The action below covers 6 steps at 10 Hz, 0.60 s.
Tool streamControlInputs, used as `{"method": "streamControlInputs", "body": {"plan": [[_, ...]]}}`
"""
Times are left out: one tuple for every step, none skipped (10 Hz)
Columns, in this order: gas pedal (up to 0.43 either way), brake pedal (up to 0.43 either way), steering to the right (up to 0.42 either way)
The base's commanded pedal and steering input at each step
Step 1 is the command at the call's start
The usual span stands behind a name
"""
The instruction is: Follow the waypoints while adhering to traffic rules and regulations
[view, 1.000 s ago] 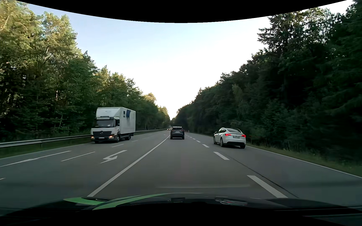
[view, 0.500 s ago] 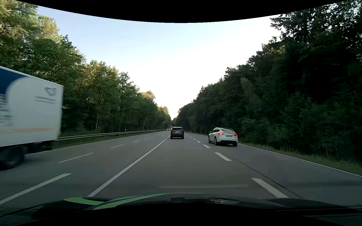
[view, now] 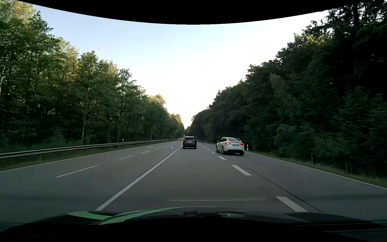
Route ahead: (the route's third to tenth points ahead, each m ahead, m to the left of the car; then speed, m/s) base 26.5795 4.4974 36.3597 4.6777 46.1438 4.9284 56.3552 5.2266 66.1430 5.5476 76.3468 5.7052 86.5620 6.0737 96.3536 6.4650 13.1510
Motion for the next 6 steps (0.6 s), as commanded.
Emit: {"method": "streamControlInputs", "body": {"plan": [[0.157,0.0,-0.004],[0.197,0.0,-0.003],[0.228,0.0,-0.003],[0.248,0.0,-0.003],[0.26,0.0,-0.003],[0.26,0.0,-0.003]]}}
